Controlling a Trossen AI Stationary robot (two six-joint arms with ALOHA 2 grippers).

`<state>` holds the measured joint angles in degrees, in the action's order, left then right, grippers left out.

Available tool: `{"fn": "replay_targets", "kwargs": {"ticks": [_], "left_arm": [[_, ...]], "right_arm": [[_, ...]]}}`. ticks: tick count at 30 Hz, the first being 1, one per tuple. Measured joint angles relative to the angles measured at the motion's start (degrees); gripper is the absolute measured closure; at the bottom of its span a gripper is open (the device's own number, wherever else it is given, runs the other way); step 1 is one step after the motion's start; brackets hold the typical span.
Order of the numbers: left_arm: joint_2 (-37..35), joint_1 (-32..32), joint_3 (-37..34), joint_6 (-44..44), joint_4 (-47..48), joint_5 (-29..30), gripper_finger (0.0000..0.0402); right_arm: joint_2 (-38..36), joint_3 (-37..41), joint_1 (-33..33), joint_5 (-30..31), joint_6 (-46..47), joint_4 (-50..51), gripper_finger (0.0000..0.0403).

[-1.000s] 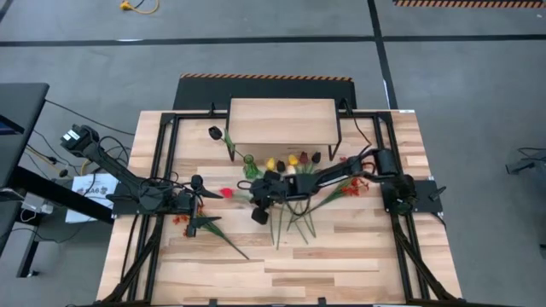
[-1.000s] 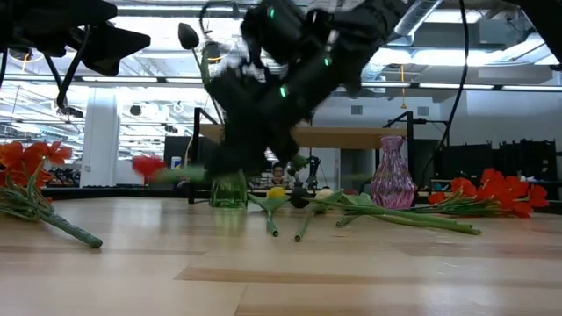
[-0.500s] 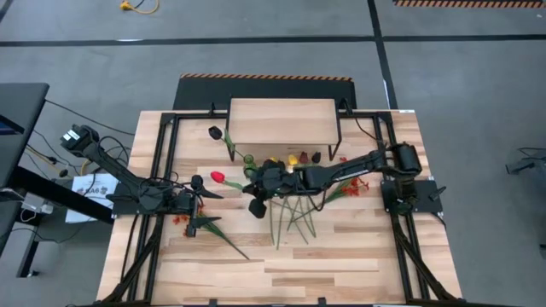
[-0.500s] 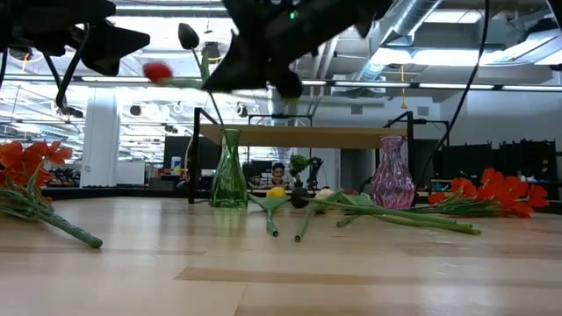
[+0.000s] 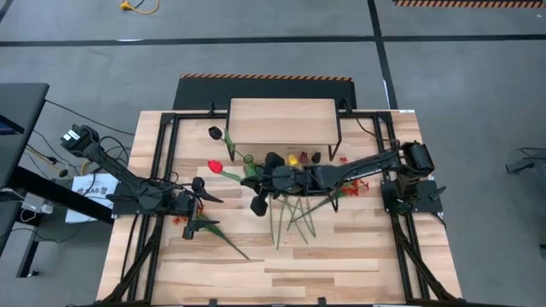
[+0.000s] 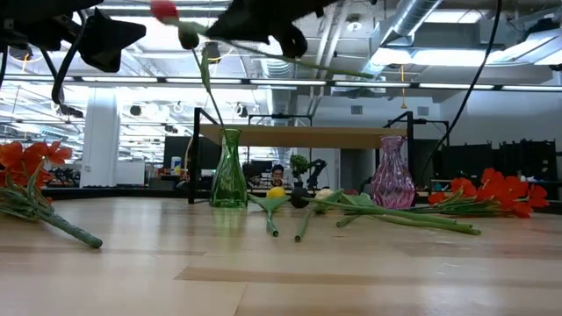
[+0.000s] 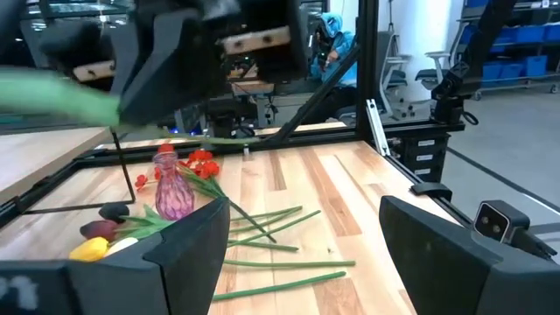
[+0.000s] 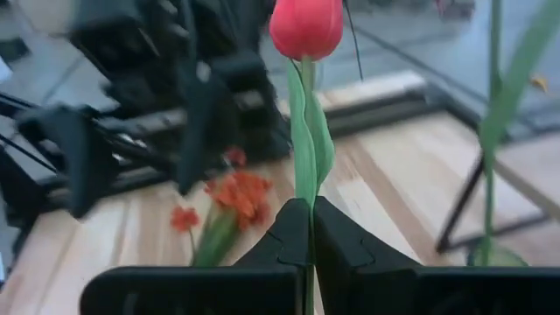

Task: Pick and place flowers into a vace then onto a shelf
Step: Put the red tulip into the green vase

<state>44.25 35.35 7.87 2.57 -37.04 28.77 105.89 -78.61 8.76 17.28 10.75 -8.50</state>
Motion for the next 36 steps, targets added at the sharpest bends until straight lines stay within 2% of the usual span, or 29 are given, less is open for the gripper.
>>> {"fn": "replay_targets", "kwargs": {"ticks": [10,15,18,20,23,27,29,33,36], "left_arm": [[0.00,0.00,-0.01,0.00,0.39,0.02,0.0118],[0.00,0.00,0.01,-0.04,0.80,0.03,0.0118],[0.02,0.00,0.00,-0.12,0.83,0.02,0.0118],[0.02,0.00,0.01,-0.20,0.83,0.02,0.0118],[0.02,0.00,-0.01,-0.28,0.79,0.02,0.0118],[0.02,0.00,0.00,-0.32,0.38,0.27,0.0118],[0.02,0.00,-0.01,-0.17,0.07,0.35,0.0118],[0.02,0.00,-0.01,-0.09,0.00,0.37,0.0118],[0.02,-0.01,-0.01,-0.09,0.22,0.37,0.0118]], "right_arm": [[-1.68,1.17,2.45,1.01,-13.05,-17.02,0.0403],[-9.07,11.70,3.11,3.77,-16.00,-30.19,0.0403],[-15.72,23.46,3.12,3.67,-17.14,-45.40,0.0403],[-18.28,30.81,2.73,0.10,-19.68,-60.45,0.0403],[-16.67,36.61,1.41,-4.83,-20.59,-80.32,0.0403],[-12.32,34.16,-2.19,-7.58,-18.63,-78.46,0.0403],[-8.54,30.93,-4.15,-10.97,-15.65,-81.32,0.0401],[-1.44,23.95,-7.46,-18.29,-11.21,-80.75,0.0399],[2.11,19.49,-9.58,-18.56,-10.19,-81.61,0.0398]]}}
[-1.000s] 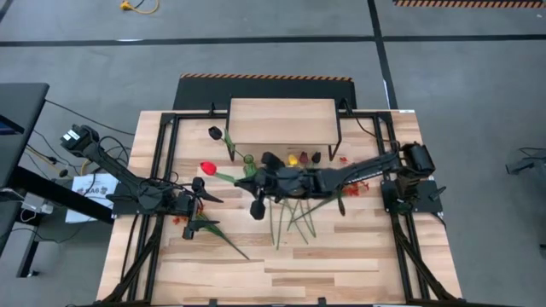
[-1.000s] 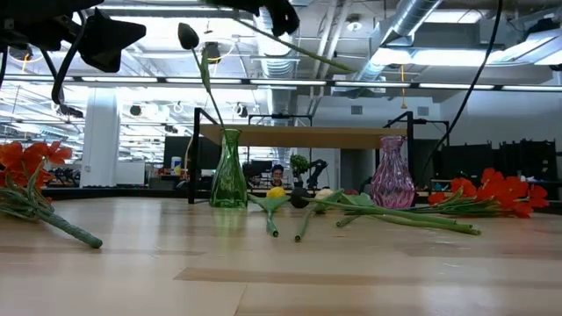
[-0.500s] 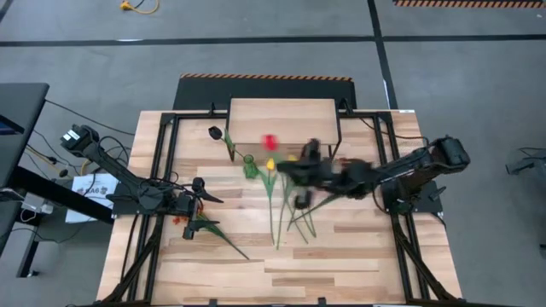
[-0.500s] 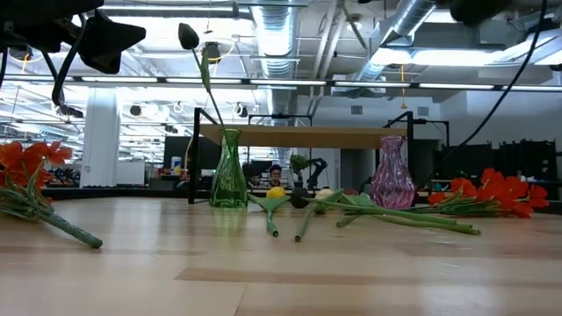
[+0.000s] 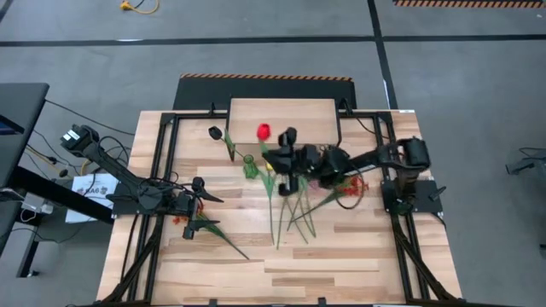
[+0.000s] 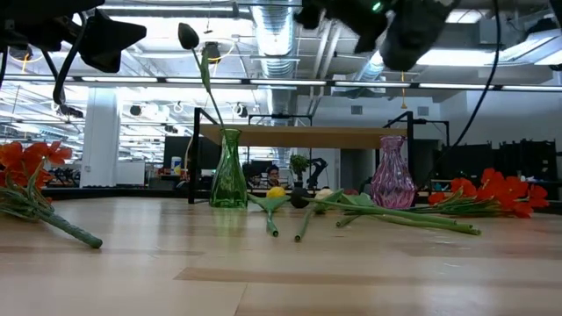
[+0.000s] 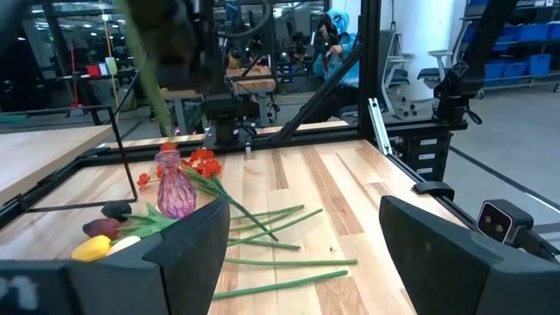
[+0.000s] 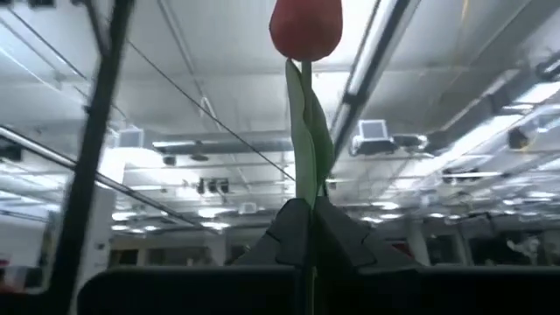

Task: Pick and place flowers into a vace then onto a shelf
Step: Put the red tulip into the green vase

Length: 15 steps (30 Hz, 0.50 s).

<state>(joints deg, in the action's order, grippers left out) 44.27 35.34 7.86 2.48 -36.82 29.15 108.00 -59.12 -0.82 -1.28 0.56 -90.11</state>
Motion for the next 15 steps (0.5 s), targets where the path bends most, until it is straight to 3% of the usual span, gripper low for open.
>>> {"fn": "replay_targets", "kwargs": {"ticks": [15], "left_arm": [[-0.02,-0.01,0.02,-0.02,1.77,0.06,0.0118]], "right_arm": [[11.22,-15.44,-7.65,0.31,3.61,2.02,0.0397]]}}
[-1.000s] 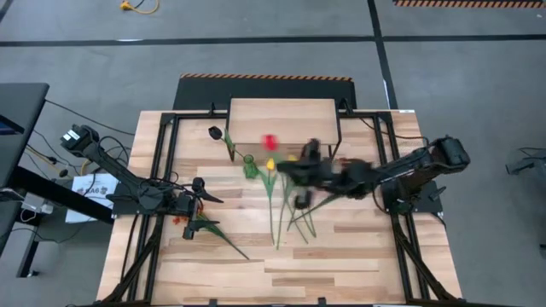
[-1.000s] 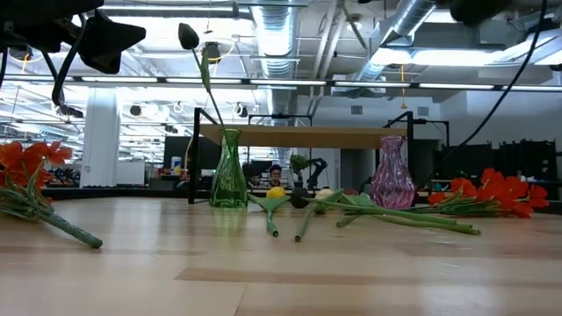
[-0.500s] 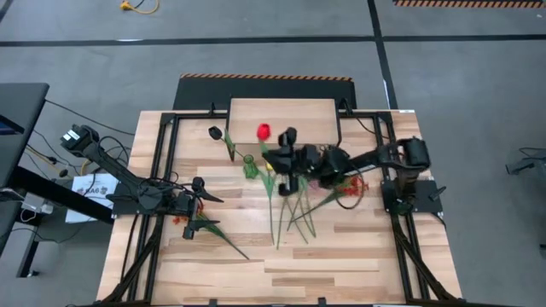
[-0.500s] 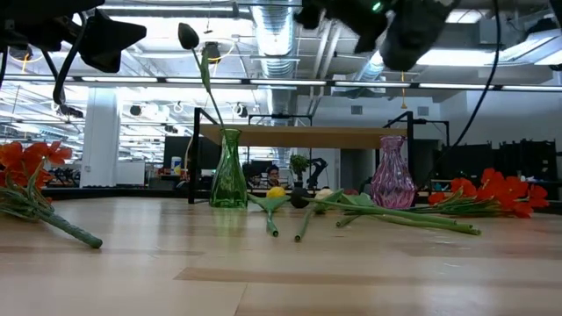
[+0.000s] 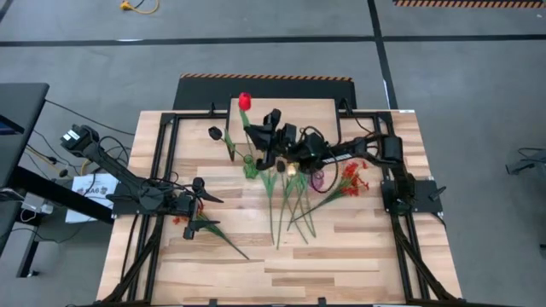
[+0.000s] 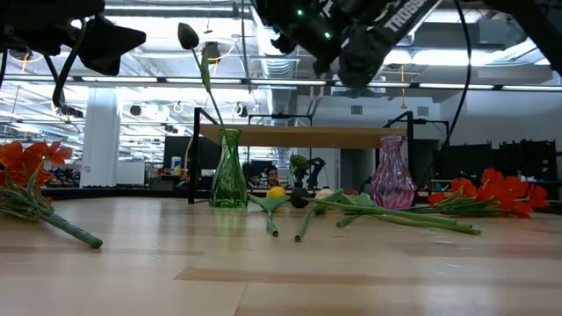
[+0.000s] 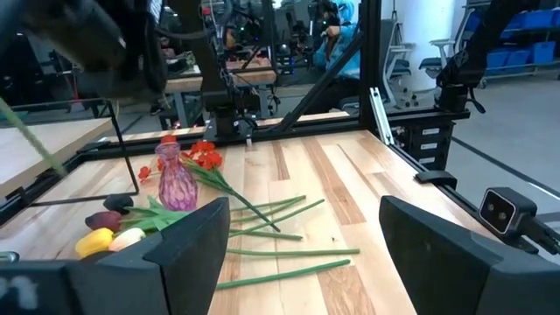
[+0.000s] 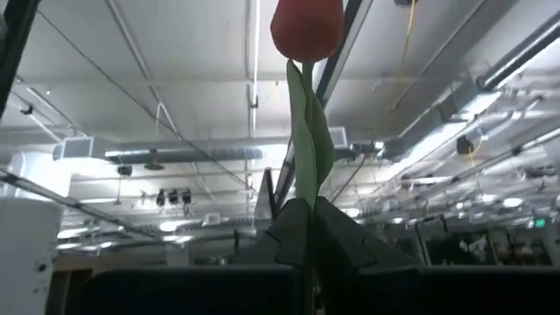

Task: Pick and place flowers into a vace then onto a shelf
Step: Put the red tulip into the green vase

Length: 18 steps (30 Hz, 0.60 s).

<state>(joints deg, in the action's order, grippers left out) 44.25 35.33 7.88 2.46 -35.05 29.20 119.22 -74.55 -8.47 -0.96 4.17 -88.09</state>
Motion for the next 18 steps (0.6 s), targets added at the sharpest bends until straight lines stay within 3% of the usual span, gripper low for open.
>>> {"fn": "replay_targets", "kwargs": {"ticks": [18], "left_arm": [[0.02,-0.02,0.00,0.04,1.42,0.08,0.0118]], "right_arm": [[8.50,-6.17,-3.48,0.87,3.41,-1.88,0.0398]]}}
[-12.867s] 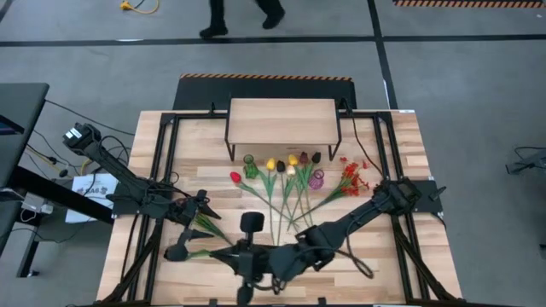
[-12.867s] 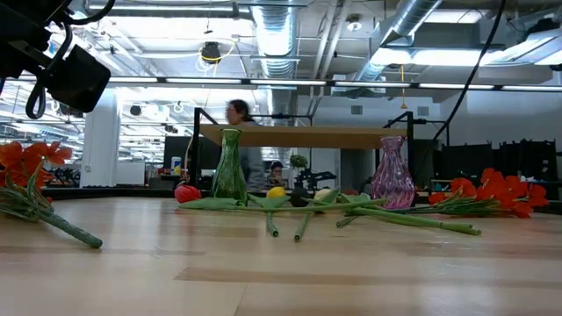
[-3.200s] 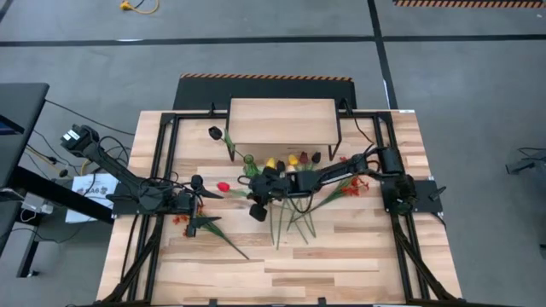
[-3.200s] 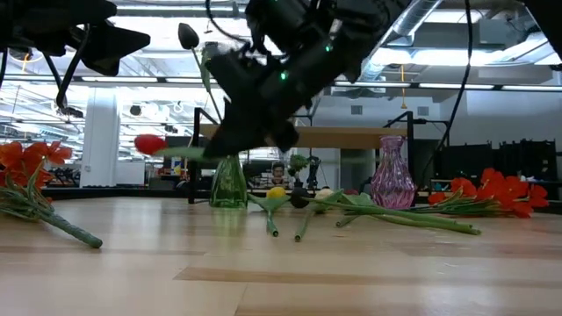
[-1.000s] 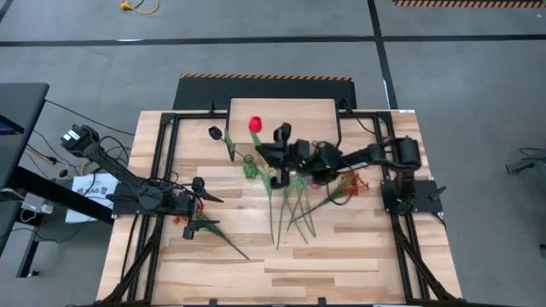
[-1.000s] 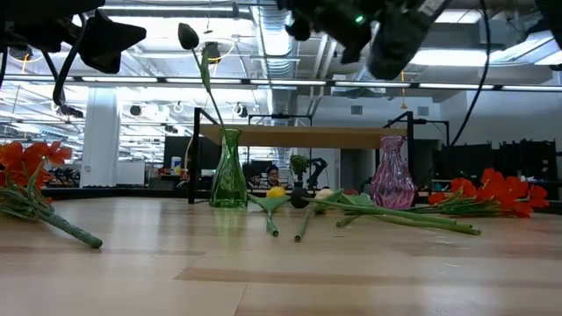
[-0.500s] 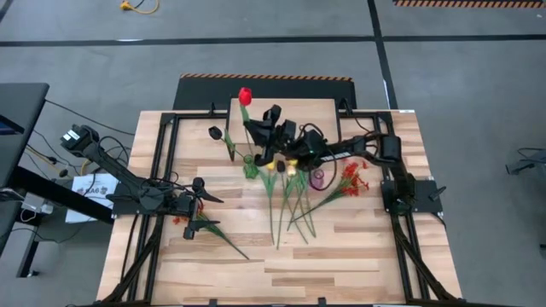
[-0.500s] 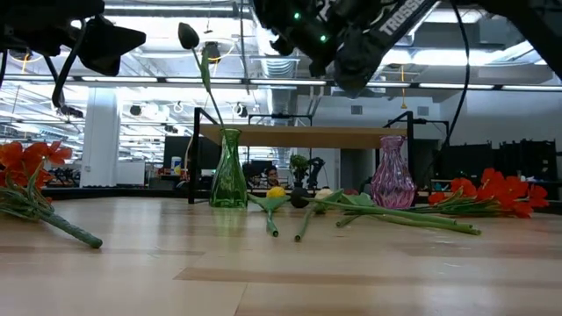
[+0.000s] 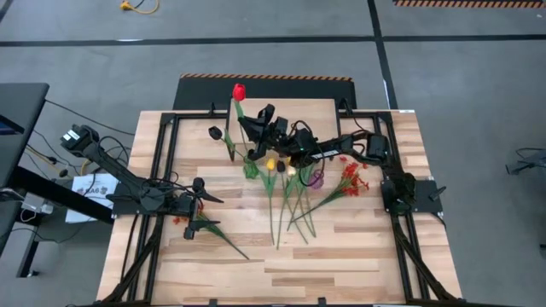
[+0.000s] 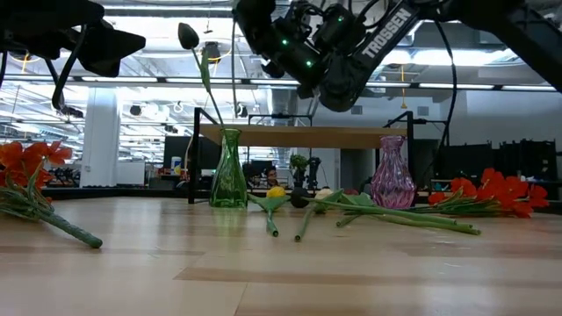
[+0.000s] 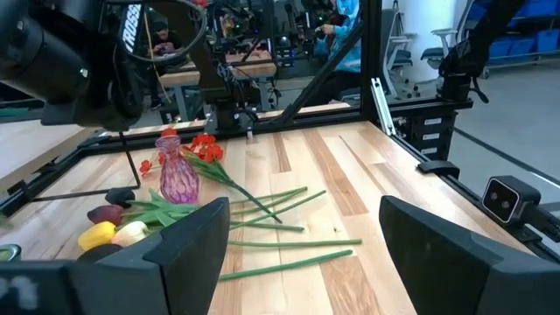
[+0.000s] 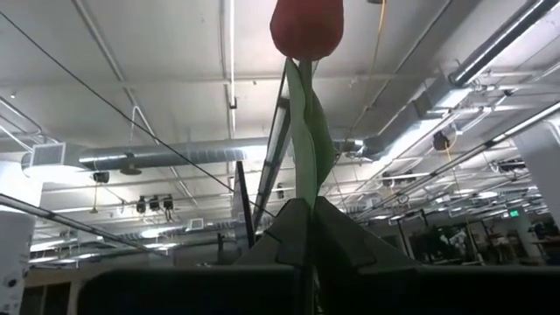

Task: Pick and place flowers into a vace then onto a shelf
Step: Put the red tulip into the green vase

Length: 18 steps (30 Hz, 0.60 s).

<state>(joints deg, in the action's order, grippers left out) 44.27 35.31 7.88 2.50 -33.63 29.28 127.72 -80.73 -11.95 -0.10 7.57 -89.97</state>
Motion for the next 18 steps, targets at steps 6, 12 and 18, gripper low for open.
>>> {"fn": "replay_targets", "kwargs": {"ticks": [6,12,18], "left_arm": [[0.00,0.00,-0.02,0.00,0.00,0.02,0.0118],[0.00,0.00,0.00,0.00,-0.01,0.02,0.0118],[0.00,0.00,0.00,0.00,-0.02,0.02,0.0118]], "right_arm": [[0.07,0.02,-0.22,0.02,-0.31,-0.01,0.0399],[0.08,0.04,-0.19,0.00,-0.52,0.45,0.0398],[0.09,0.07,-0.19,0.00,-2.97,1.08,0.0398]]}}
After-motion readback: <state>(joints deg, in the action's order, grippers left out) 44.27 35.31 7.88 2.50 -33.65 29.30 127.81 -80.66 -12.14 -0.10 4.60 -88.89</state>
